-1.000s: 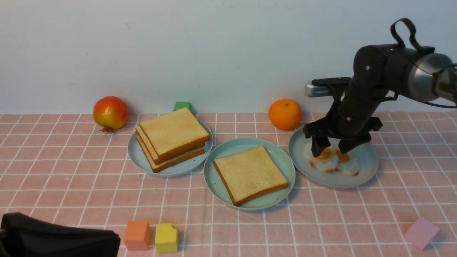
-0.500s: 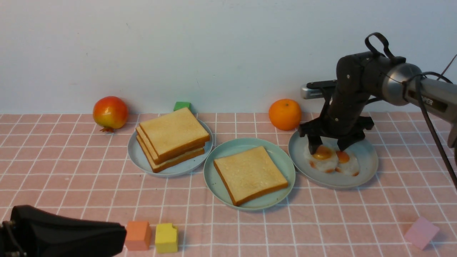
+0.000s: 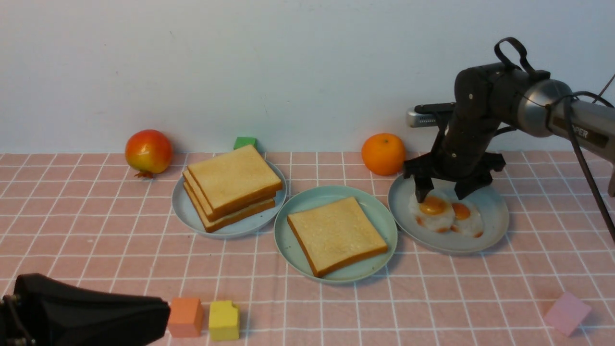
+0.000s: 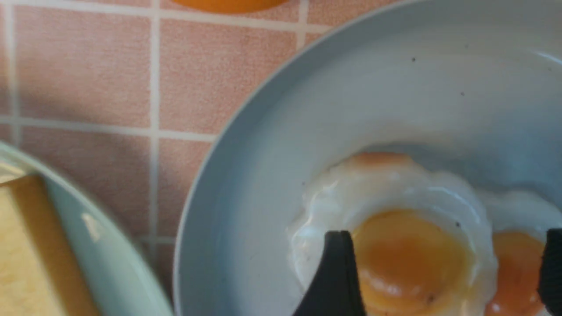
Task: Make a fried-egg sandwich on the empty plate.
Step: Use the right arm to grab a fried egg
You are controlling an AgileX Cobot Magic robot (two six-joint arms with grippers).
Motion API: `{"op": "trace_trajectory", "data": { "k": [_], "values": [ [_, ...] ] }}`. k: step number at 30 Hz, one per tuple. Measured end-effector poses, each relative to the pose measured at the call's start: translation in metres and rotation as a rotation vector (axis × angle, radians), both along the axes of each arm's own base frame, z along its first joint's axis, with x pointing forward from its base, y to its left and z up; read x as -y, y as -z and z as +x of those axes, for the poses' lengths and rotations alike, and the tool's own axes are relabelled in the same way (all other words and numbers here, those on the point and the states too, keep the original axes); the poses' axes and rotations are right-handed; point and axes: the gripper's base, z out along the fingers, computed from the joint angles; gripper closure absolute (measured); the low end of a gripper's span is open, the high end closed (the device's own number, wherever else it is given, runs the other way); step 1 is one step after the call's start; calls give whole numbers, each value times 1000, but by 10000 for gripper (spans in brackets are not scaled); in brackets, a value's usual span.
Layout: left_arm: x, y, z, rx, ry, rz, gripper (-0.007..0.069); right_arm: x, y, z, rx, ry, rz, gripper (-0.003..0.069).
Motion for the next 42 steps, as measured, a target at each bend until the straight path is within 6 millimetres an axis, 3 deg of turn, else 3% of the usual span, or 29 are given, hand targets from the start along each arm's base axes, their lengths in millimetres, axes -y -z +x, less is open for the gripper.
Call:
{"op": "trace_trajectory", "data": {
  "k": [16,24,34,42],
  "values": [
    [0,0,0,5,-2,-5,613,-1,15,1,-49,43,8,73],
    [0,0,0,5,-2,-6,613,-1,15,1,-50,41,2,121],
    [0,0,0,5,-2,-6,613,-4,10,0,-37,56,47,20],
    [0,0,0,5,-2,-6,613,-3,14,1,-41,73,38,24]
  ]
}}
